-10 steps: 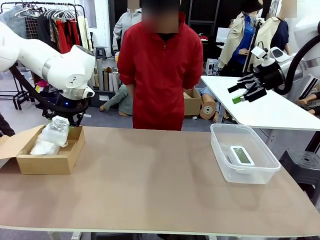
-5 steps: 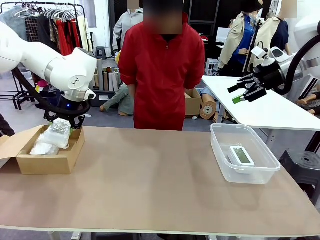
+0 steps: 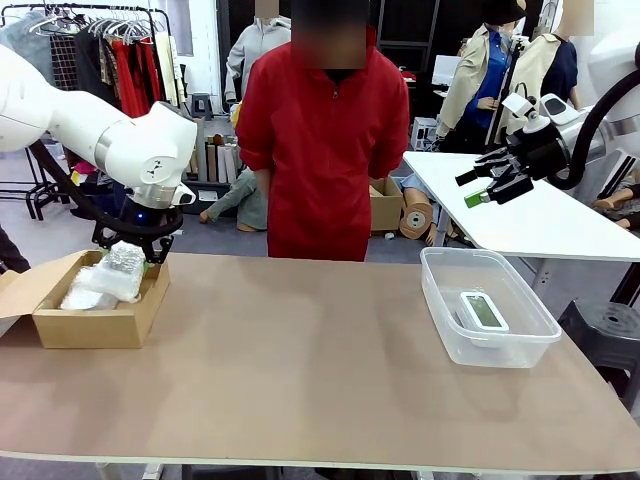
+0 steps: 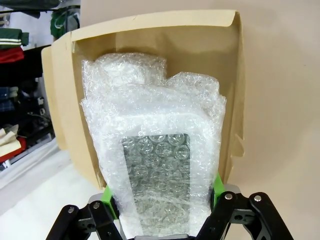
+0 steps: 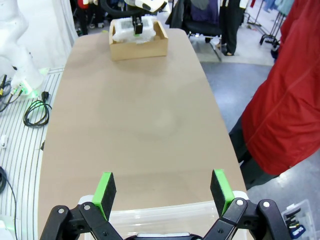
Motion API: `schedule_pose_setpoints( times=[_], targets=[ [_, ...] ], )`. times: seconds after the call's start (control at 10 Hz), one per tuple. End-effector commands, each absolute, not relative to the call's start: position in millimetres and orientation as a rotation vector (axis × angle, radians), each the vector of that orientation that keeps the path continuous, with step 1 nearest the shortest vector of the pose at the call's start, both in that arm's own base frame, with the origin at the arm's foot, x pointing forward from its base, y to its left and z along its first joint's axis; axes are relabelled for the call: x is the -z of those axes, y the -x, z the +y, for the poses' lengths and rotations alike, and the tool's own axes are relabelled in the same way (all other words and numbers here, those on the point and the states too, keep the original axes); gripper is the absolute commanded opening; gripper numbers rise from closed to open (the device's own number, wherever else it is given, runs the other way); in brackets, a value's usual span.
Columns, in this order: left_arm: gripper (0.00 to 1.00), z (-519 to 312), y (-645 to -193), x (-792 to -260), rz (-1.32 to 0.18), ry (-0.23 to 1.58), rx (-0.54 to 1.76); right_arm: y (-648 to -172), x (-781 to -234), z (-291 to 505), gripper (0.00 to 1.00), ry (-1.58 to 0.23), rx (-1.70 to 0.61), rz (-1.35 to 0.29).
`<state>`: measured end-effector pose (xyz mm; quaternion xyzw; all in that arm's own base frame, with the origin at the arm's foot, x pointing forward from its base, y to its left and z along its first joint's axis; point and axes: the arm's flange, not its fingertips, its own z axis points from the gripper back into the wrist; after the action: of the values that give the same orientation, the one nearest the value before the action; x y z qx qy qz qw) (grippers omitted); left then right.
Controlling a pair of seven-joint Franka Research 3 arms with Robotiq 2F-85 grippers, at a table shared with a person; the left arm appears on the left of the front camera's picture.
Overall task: Separate and place wrapped and unwrapped clocks.
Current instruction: If the picked Digital clock is wrapped, place it in the Package Box ; if not, place it in the Organizing box.
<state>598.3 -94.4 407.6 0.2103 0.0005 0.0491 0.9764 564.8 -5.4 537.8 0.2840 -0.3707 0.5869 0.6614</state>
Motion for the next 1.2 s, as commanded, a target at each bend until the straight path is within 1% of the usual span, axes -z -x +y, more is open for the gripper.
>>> schedule_pose_setpoints(
  times=[0.0, 0.8, 1.1],
  targets=[
    [0.0, -90, -598, -408, 0.017, -0.411, -0.091, -563, -539, -5, 1.0, -0.638, -1.343, -0.846],
    [0.0, -84, -603, -395, 0.057, -0.409, -0.109, -563, -539, -5, 1.0, -0.638, -1.343, -0.846],
    [0.0, -81, -609, -384, 0.029, -0.366, -0.085, -563, -539, -5, 1.0, -0.638, -1.343, -0.846]
  ],
)
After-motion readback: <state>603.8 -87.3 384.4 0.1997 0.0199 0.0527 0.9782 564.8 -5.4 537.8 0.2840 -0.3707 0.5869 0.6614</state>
